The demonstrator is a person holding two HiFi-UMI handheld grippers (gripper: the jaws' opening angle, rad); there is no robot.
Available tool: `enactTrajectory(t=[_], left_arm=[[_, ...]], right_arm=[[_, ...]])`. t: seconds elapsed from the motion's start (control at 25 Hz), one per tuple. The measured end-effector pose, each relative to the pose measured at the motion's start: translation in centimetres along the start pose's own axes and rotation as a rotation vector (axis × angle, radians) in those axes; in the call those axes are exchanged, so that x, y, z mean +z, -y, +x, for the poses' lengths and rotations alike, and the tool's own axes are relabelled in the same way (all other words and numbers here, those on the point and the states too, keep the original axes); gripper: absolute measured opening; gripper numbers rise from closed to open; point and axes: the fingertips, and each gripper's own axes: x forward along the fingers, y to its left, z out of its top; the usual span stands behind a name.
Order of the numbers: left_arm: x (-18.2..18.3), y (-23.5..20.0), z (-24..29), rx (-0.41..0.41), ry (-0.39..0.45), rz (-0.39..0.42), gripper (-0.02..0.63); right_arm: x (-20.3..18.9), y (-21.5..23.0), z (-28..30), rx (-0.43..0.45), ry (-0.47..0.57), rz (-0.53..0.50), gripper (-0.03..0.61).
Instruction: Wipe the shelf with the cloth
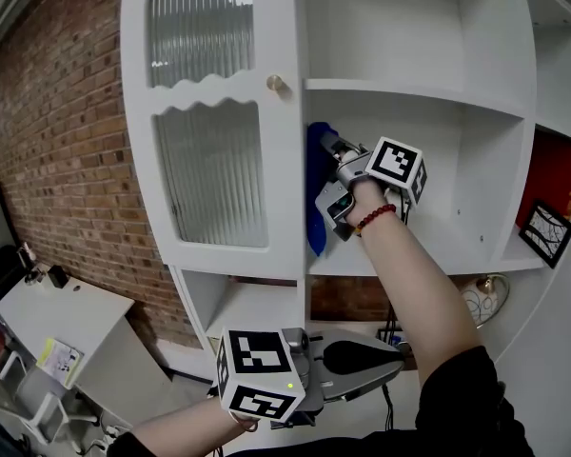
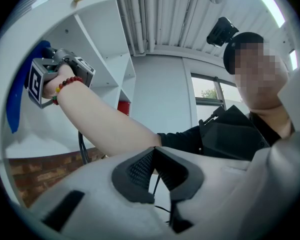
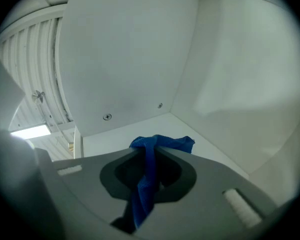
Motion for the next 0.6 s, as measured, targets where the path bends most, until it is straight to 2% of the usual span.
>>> enactTrajectory(t=[0.32, 0.6], left_arm=[[-1.5, 1.8, -0.3, 0.041, 0.008, 0.002, 0.005], [-2.2, 4.0, 0.1, 0.029, 0.004, 0.004, 0.003]], right_arm=[[-3.9, 3.8, -3.0, -0.110, -0.018, 0.090, 0.023], [-6.9, 5.4, -5.6, -0.232, -0.044, 0.127, 0.023]])
